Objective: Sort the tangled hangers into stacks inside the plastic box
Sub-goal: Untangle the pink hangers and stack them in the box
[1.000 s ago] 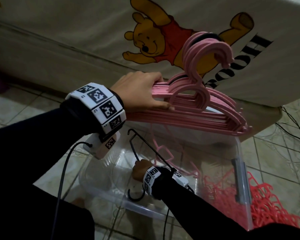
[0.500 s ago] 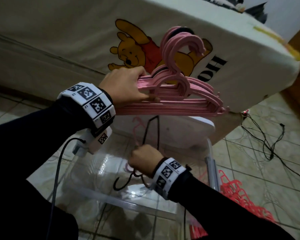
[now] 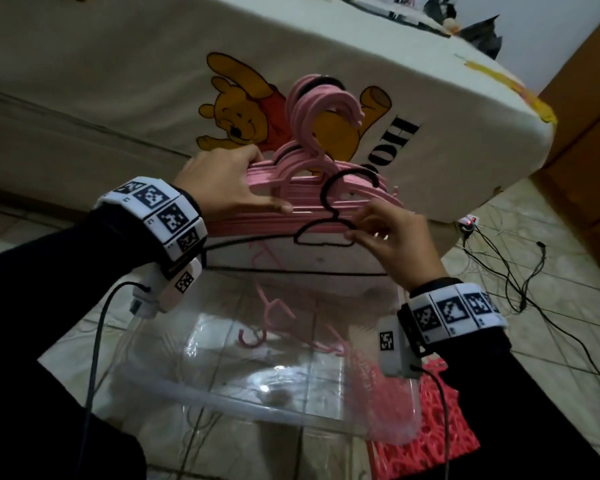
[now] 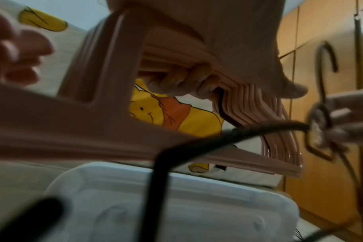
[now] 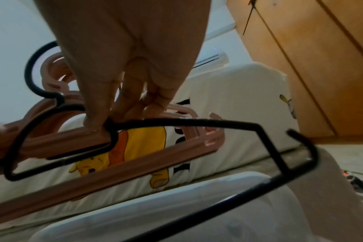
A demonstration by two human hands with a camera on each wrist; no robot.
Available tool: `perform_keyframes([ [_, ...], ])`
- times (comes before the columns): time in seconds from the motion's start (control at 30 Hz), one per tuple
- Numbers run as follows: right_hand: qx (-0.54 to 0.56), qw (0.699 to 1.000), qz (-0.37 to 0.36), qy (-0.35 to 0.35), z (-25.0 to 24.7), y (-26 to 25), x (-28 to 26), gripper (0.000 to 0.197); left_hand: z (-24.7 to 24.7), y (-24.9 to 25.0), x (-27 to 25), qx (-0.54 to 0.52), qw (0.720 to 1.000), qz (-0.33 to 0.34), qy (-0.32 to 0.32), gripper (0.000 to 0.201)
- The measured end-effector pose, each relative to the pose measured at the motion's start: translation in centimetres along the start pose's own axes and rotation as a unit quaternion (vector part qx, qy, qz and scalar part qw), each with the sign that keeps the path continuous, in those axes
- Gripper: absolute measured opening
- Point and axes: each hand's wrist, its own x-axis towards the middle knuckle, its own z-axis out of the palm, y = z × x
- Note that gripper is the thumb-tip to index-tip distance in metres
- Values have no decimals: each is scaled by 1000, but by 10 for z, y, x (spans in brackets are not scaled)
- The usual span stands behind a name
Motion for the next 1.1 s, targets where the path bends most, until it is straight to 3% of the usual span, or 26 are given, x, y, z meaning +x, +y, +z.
perform_keyframes([
  [0.17, -34, 997, -17, 60, -9, 3, 6, 17, 11, 5, -4, 15, 1000, 22, -4, 101],
  [0.4, -85, 990, -42, 103, 5, -14, 11, 14, 26, 6, -3, 38, 997, 19, -58, 113],
  [0.53, -85, 987, -38, 129, 5, -12, 12, 14, 25, 4, -4, -9, 997, 25, -74, 67],
  [0.6, -86, 989, -36, 119, 6, -11, 14, 17, 23, 4, -4, -16, 997, 23, -70, 54],
  [0.7, -73, 996, -14, 55, 3, -4, 13, 25, 22, 2, -5, 16, 997, 36, -67, 49],
  [0.8, -74, 992, 27, -96, -3, 7, 12, 22, 20, -4, -5, 31, 997, 43, -56, 48],
  [0.9, -129, 946, 62, -291, 14, 16, 4, 16, 17, -7, -3, 26, 997, 42, -51, 50],
  [1.0, -216, 906, 54, -359, 58, 22, -8, 8, 14, -7, -1, 14, 998, 43, -41, 45],
  [1.1, -293, 871, 13, -395, 111, 28, -25, 22, 14, -8, 0, -5, 999, 44, -27, 38],
])
